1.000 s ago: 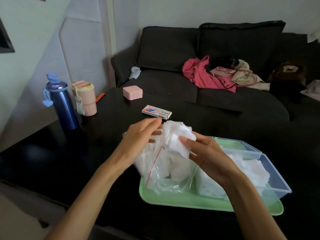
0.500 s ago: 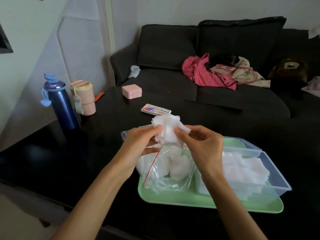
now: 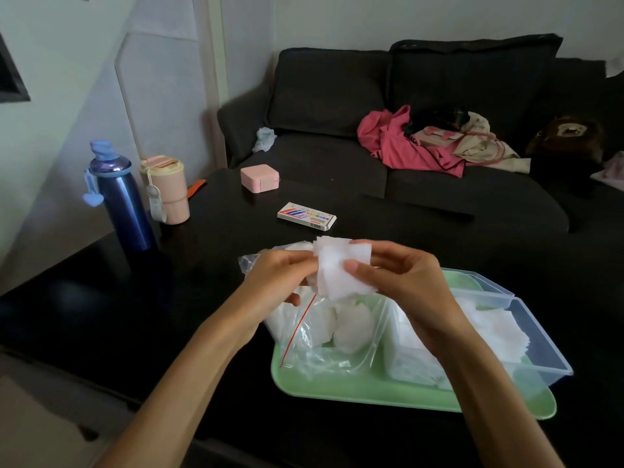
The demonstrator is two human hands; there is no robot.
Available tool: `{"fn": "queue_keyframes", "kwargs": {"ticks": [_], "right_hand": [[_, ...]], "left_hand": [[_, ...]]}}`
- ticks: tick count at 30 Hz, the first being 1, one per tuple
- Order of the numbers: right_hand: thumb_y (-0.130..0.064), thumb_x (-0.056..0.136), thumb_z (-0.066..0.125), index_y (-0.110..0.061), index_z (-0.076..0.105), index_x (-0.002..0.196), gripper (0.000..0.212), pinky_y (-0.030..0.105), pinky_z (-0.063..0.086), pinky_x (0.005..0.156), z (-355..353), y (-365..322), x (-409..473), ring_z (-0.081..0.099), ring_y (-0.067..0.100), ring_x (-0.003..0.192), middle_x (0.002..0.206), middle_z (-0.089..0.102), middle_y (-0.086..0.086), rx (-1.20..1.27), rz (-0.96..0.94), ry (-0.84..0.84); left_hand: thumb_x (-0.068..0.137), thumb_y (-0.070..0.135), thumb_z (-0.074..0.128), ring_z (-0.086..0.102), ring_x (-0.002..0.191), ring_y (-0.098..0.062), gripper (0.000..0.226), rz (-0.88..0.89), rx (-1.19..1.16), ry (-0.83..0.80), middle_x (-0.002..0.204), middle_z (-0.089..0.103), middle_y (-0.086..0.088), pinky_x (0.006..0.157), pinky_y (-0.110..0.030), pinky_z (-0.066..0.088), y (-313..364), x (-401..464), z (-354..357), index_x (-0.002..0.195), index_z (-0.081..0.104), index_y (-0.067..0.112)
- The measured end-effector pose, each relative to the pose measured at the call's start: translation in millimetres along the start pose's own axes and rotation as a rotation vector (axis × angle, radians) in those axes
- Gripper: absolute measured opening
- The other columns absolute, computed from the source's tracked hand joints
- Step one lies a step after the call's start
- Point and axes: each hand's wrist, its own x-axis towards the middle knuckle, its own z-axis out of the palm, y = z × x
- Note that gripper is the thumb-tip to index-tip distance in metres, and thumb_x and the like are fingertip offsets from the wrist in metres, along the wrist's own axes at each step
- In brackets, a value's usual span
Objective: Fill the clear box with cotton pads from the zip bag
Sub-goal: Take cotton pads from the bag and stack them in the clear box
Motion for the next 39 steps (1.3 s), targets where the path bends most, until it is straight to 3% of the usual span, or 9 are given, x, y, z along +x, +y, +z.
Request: {"fn": "queue_keyframes", "kwargs": {"ticks": [8,11,16,21,23,25,28,34,39], "right_hand": [[-0.007,0.068,0.08,-0.012,0.066,0.081,0.02,0.02,0.053,0.055,1,6,2,0.071,0.017,0.068,0.074,0.074,0.004,0.062,-0.101,0.209],[-0.009,0.069,0.081,-0.014,0.067,0.078,0.018,0.018,0.053,0.058,-3,8,2,0.07,0.012,0.068,0.074,0.074,-0.001,-0.021,-0.206,0.309],[-0.03,0.07,0.081,-0.025,0.066,0.096,0.031,0.016,0.05,0.06,-16,13,-1,0.06,0.007,0.072,0.081,0.066,-0.004,-0.277,-0.233,0.44],[-0.047,0.075,0.069,-0.021,0.067,0.109,0.043,0.027,0.042,0.075,-46,8,-6,0.057,0.012,0.086,0.093,0.066,-0.007,-0.004,0.263,0.212],[-0.038,0.078,0.07,-0.018,0.071,0.095,0.027,0.028,0.042,0.079,-62,7,-12,0.059,0.01,0.083,0.08,0.068,-0.01,0.09,0.229,0.214],[-0.029,0.081,0.069,-0.015,0.07,0.093,0.019,0.026,0.046,0.079,-75,8,-15,0.066,0.011,0.084,0.084,0.072,-0.005,0.125,0.168,0.263],[-0.024,0.085,0.066,-0.009,0.066,0.104,0.024,0.022,0.053,0.072,-98,8,-25,0.069,0.016,0.092,0.098,0.072,0.005,0.178,0.149,0.256],[-0.019,0.081,0.069,-0.017,0.071,0.098,0.017,0.016,0.053,0.062,-140,8,-35,0.07,0.013,0.086,0.091,0.074,0.0,-0.045,0.113,0.227],[-0.018,0.083,0.066,-0.02,0.064,0.114,0.031,0.024,0.057,0.072,-166,12,-37,0.069,0.014,0.095,0.103,0.072,0.0,0.059,0.178,0.18]], "left_hand": [[0.089,0.028,0.059,0.066,0.059,-0.002,0.017,-0.075,-0.191,-0.026,0.066,0.071,0.005,0.042,-0.016,0.044,8,5,11,0.081,0.072,0.02],[0.081,0.048,0.061,0.07,0.07,-0.004,0.031,-0.059,-0.223,-0.06,0.08,0.075,0.004,0.043,-0.016,0.045,13,3,22,0.088,0.074,0.02],[0.082,0.04,0.067,0.062,0.062,0.002,0.018,0.108,-0.053,0.076,0.062,0.067,0.012,0.046,-0.011,0.043,14,5,49,0.068,0.074,0.03],[0.088,0.029,0.063,0.058,0.056,0.004,0.021,0.253,-0.178,0.093,0.062,0.068,0.002,0.047,-0.008,0.04,19,4,84,0.071,0.073,0.021],[0.088,0.028,0.063,0.054,0.059,-0.004,0.024,0.279,-0.169,0.078,0.069,0.064,-0.013,0.052,-0.011,0.038,19,3,100,0.078,0.071,0.008],[0.086,0.021,0.065,0.054,0.054,0.003,0.014,0.248,-0.165,0.062,0.061,0.066,0.003,0.048,-0.007,0.036,19,6,112,0.078,0.07,0.011],[0.078,0.018,0.071,0.064,0.066,0.005,0.014,0.196,-0.089,-0.021,0.069,0.07,0.016,0.055,-0.008,0.045,21,12,130,0.089,0.066,0.024],[0.08,0.05,0.063,0.066,0.077,-0.002,0.023,0.323,0.396,-0.05,0.078,0.07,0.014,0.076,-0.035,0.055,19,20,153,0.094,0.067,0.032],[0.082,0.042,0.065,0.067,0.079,-0.007,0.02,0.3,0.29,-0.069,0.08,0.072,0.01,0.079,-0.034,0.054,15,25,179,0.092,0.069,0.025]]}}
